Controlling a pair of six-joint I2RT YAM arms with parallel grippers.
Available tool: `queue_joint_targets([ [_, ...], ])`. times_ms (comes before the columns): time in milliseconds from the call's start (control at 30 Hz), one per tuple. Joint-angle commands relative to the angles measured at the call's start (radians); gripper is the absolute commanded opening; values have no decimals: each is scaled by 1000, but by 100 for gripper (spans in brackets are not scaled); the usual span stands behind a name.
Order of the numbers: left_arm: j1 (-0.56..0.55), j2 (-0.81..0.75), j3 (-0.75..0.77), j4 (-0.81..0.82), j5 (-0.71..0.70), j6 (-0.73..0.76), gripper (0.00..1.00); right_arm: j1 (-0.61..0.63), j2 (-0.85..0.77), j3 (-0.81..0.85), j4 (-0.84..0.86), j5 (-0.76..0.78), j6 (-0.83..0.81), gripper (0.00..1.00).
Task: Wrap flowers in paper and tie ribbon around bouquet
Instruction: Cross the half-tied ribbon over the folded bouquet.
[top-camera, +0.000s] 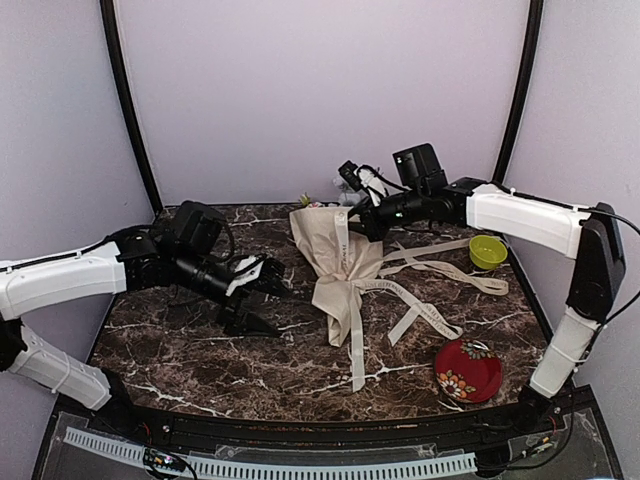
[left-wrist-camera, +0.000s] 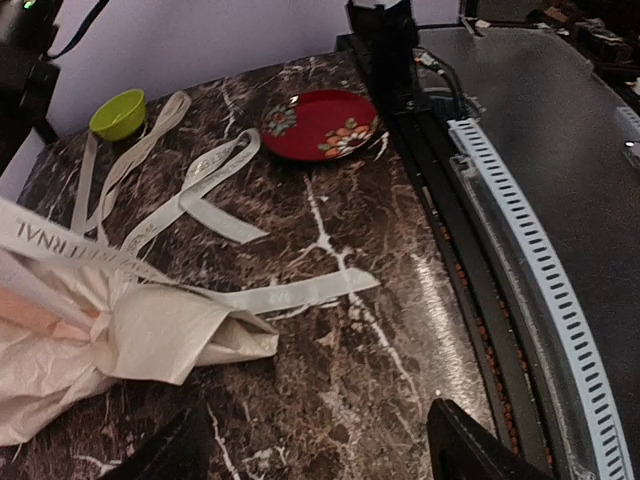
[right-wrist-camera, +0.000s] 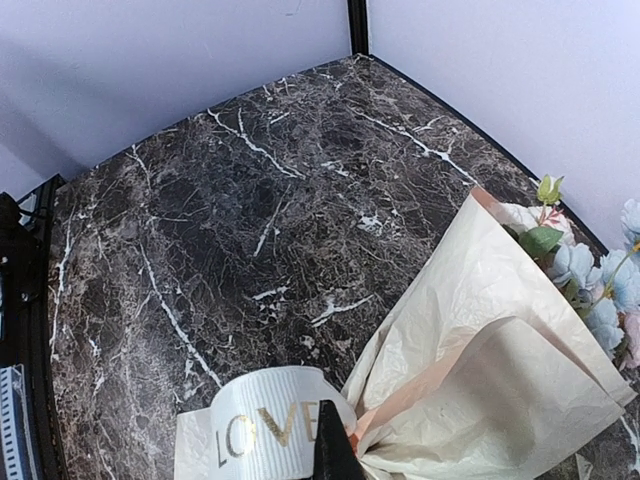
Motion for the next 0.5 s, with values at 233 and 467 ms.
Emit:
queue_joint_targets([
  [233,117,261,-129,1059,-112,-638,81,68,-32,-35,89,97,31,0],
  [467,123,485,-53,1382,3,-794,94,74,-49,-66,111,84,23,0],
])
